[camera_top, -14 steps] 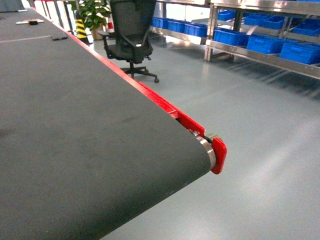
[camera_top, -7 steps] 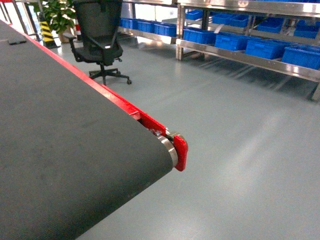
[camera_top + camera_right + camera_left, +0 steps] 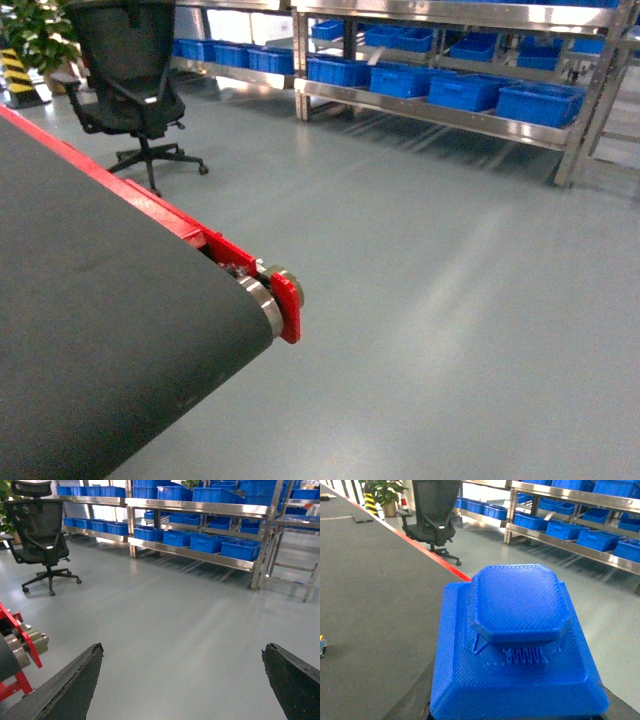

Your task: Pick blue part to blue bin on bottom shelf

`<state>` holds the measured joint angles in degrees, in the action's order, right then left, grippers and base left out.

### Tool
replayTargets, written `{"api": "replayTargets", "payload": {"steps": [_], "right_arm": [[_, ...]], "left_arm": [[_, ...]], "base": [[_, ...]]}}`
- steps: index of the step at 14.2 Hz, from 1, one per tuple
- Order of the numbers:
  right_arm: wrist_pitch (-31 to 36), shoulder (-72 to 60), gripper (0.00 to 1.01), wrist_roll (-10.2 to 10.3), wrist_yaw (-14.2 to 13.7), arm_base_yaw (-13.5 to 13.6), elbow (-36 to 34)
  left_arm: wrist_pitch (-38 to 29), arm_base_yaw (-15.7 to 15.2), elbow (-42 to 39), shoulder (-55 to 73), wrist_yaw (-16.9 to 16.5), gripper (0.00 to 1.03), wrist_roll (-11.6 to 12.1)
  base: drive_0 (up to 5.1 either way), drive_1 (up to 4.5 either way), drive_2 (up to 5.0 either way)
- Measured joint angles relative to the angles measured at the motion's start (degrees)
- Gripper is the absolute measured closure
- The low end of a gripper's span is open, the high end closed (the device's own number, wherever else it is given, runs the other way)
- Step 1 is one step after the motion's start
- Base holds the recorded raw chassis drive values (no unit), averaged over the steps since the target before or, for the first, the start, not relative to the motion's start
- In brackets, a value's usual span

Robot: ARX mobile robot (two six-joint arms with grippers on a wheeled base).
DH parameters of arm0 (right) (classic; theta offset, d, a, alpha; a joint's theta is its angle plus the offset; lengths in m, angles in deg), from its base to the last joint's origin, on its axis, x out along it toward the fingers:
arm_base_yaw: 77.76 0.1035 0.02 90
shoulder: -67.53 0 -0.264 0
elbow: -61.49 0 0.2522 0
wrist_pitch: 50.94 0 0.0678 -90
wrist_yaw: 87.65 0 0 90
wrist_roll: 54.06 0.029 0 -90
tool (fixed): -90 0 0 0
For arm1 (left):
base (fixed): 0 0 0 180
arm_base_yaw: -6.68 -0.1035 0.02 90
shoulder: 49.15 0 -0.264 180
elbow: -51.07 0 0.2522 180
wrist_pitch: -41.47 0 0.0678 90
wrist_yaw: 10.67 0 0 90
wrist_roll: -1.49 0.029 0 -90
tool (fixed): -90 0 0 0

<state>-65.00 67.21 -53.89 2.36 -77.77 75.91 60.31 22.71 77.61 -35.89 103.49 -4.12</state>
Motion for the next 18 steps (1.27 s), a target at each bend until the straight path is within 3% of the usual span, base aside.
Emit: {"api": "replayTargets", "payload": {"steps": [18], "right_arm": [[-0.02,0.00,0.03,0.00,-0.02,0.00,0.00]], "left_arm": [[0.00,0.00,0.00,0.00,-0.02,0.60,0.00]], "base": [[-1.6,-1.62,-1.6]]}}
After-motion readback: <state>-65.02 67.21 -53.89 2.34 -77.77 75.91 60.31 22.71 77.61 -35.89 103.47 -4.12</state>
